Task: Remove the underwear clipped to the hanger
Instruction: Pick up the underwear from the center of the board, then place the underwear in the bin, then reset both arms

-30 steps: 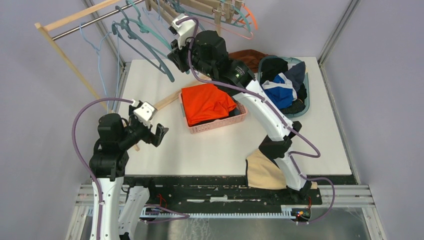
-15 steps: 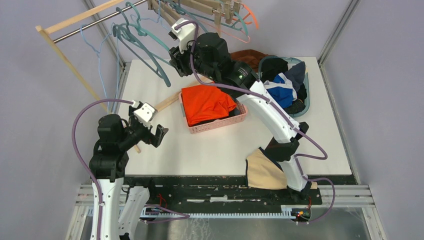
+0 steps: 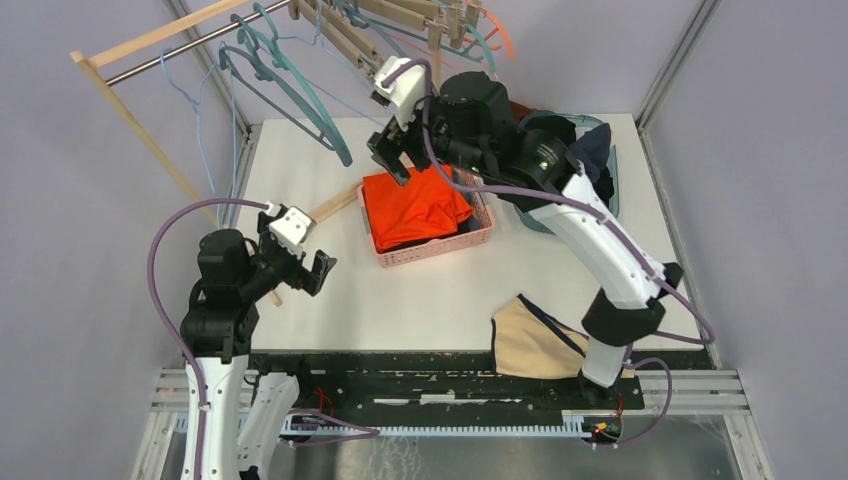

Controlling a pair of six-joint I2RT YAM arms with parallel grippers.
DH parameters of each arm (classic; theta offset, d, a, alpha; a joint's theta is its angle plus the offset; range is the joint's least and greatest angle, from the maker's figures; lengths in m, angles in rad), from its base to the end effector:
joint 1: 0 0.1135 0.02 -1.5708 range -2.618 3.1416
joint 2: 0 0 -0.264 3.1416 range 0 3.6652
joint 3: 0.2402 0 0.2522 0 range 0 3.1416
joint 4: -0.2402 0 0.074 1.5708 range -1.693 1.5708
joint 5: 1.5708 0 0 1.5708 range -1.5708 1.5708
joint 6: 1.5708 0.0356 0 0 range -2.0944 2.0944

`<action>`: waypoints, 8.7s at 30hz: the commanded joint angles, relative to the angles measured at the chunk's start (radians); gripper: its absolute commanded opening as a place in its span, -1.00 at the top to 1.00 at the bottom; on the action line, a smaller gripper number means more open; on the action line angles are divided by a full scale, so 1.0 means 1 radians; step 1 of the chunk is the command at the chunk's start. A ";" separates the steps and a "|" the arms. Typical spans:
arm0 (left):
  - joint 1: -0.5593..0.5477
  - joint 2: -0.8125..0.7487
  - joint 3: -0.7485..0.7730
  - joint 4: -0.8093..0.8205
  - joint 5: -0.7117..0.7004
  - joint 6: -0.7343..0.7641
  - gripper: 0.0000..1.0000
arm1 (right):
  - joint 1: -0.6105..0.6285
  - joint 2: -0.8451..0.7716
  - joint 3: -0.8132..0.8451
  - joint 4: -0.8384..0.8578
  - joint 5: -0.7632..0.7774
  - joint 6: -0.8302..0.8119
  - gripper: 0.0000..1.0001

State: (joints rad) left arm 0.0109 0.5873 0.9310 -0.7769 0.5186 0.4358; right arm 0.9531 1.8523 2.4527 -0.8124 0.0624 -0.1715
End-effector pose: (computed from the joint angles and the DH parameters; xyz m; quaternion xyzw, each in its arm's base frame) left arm 0.1061 -0.0165 0.3548 0.3067 0.7670 -0.0954 0.5555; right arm 0.2153 0.2992 0.5320 -0.3980 0.6683 0.2168 0.5899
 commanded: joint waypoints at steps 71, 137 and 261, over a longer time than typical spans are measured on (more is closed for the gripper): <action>0.009 0.086 -0.095 0.209 -0.049 -0.076 -0.98 | -0.294 -0.429 -1.567 -0.064 -0.272 -0.408 0.97; 0.008 0.078 -0.095 0.203 -0.043 -0.062 -0.98 | -0.891 0.154 -0.426 -0.133 0.070 -0.286 0.84; 0.035 -0.252 -0.421 0.677 -0.384 -0.296 -0.98 | -0.936 -1.175 -1.535 0.190 -0.045 0.056 -1.00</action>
State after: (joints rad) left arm 0.0322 0.3473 0.5217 -0.1570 0.1574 0.1677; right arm 0.0185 0.7280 0.9150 -0.6834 -0.0608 -0.0849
